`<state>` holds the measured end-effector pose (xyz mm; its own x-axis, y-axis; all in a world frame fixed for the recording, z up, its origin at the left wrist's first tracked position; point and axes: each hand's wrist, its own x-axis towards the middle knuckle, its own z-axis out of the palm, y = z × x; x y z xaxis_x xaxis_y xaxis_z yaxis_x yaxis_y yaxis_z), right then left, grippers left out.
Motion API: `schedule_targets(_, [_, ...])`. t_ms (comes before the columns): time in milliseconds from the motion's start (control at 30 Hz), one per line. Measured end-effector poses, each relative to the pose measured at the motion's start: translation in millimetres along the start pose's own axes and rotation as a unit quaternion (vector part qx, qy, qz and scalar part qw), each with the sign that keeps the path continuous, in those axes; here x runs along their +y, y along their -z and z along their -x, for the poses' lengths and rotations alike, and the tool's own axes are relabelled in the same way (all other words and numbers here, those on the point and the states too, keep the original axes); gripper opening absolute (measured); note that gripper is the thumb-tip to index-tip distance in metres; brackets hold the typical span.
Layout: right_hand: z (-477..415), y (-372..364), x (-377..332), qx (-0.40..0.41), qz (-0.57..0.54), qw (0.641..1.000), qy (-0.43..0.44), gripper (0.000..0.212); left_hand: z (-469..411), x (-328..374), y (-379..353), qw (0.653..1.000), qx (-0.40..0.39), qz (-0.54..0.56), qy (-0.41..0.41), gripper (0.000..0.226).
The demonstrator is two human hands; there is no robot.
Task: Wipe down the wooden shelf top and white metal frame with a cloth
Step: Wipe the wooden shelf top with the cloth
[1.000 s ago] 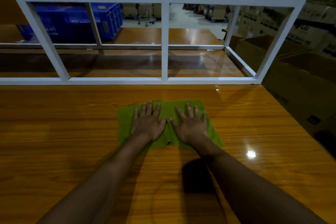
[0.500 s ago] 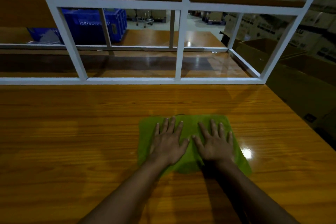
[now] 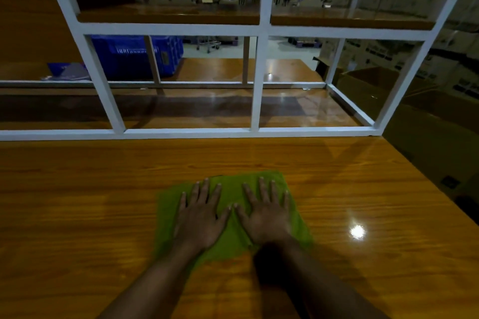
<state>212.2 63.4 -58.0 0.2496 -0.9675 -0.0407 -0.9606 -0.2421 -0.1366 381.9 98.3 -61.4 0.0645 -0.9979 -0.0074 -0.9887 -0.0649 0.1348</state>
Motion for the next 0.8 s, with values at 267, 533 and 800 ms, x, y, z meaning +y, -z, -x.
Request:
schedule_targets(267, [-67.2, 13.1, 35.7, 0.011, -0.006, 1.000, -0.009, 0.071, -85.7, 27.9, -1.9, 1.000, 0.003, -0.005, 0.016, 0.075])
schedule_targets(533, [-73.7, 27.6, 112.0, -0.002, 0.006, 0.999, -0.043, 0.072, -115.7, 93.8, -6.1, 0.999, -0.011, -0.006, -0.040, 0.075])
schedule_targets(800, [-21.3, 20.5, 128.1, 0.021, -0.010, 0.995, -0.094, 0.071, -73.1, 123.9, -11.6, 0.995, -0.017, 0.011, -0.095, 0.073])
